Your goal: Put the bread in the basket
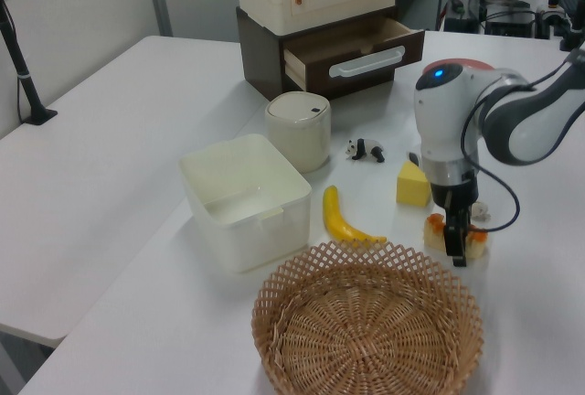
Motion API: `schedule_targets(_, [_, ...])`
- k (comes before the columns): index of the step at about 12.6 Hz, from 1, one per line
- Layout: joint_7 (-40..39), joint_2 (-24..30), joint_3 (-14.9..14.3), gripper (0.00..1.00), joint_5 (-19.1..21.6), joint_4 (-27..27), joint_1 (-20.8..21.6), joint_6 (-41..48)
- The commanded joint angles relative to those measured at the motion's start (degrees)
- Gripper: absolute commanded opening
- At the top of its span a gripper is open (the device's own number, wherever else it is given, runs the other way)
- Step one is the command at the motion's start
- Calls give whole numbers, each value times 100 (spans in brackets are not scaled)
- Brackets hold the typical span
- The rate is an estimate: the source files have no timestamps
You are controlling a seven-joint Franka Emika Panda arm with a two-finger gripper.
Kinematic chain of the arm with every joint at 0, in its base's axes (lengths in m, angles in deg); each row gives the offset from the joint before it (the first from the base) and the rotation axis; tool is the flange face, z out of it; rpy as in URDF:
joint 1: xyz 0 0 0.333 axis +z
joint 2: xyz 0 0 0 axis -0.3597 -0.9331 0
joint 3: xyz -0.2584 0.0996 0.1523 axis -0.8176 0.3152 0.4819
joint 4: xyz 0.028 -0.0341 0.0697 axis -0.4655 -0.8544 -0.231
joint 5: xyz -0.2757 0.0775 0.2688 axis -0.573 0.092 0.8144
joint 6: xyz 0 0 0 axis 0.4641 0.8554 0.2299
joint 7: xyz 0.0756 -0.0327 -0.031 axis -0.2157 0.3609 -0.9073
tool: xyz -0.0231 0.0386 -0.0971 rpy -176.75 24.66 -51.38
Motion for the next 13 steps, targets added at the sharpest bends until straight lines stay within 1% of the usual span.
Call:
schedule_targets(1, [170, 287, -51, 38, 74, -40, 54, 10])
schedule_targets(2, [135, 480, -77, 31, 74, 12, 19, 402])
schedule_targets(3, [126, 603, -121, 31, 74, 135, 10, 684])
schedule_targets(4, [117, 648, -208, 31, 74, 371, 10, 948])
schedule_targets(6, [170, 535, -262, 33, 74, 1475, 36, 1546])
schedule_targets(8, [353, 290, -253, 35, 83, 2197, 123, 1706])
schedule_targets(9, [790, 27, -253, 36, 74, 2784, 367, 1793])
schedule_targets(10, [1012, -176, -253, 36, 74, 3138, 535, 1794])
schedule_targets(11, [1170, -395, -253, 40, 40, 3429, 694, 1777])
schedule_targets(13, [1478, -843, -288, 46, -13, 3852, 1150, 1733])
